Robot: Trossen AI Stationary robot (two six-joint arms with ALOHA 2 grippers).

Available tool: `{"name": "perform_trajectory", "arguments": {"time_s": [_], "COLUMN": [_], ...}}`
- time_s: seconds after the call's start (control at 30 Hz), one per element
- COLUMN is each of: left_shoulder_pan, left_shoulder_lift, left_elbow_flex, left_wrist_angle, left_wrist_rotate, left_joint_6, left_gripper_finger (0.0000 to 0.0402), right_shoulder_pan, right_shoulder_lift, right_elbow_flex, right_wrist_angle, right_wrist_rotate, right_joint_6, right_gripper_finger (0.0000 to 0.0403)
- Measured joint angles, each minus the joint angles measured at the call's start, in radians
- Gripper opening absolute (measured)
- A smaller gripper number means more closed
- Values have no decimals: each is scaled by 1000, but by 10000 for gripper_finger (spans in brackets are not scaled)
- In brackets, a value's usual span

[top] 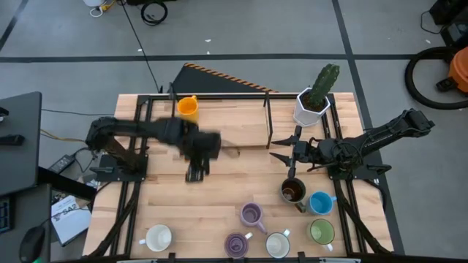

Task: Place coffee mugs
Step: Put the light blue mug on the shelf

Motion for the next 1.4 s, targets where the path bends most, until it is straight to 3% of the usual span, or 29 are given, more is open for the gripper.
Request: {"name": "perform_trajectory", "arguments": {"time_s": [0.23,0.43,0.57,0.7,0.93,1.1,1.4], "left_shoulder_pan": [-299,-502,-584,-615,-667,-703,-829], "left_shoulder_lift": [0,23,41,71,168,192,228], "left_elbow_flex": [0,-1,-1,-1,-1,-1,-1], "left_wrist_angle": [1,8,21,72,58,94,163], "left_wrist_rotate": [-29,-108,-114,-41,116,175,107], "left_joint_6": [-354,-530,-684,-826,-861,-910,-881], "left_gripper_finger": [172,172,172,172,171,171,171], "right_shoulder_pan": [-7,-37,-65,-92,-108,-108,-107], "right_shoulder_lift": [0,0,0,0,0,0,0], "right_elbow_flex": [0,0,0,0,0,0,0], "right_wrist_angle": [37,62,68,73,78,78,77], "right_wrist_rotate": [0,0,-4,-33,-59,-60,-60], "right_joint_6": [-39,-64,-64,-61,-55,-53,-53], "right_gripper_finger": [190,190,190,190,190,190,190]}}
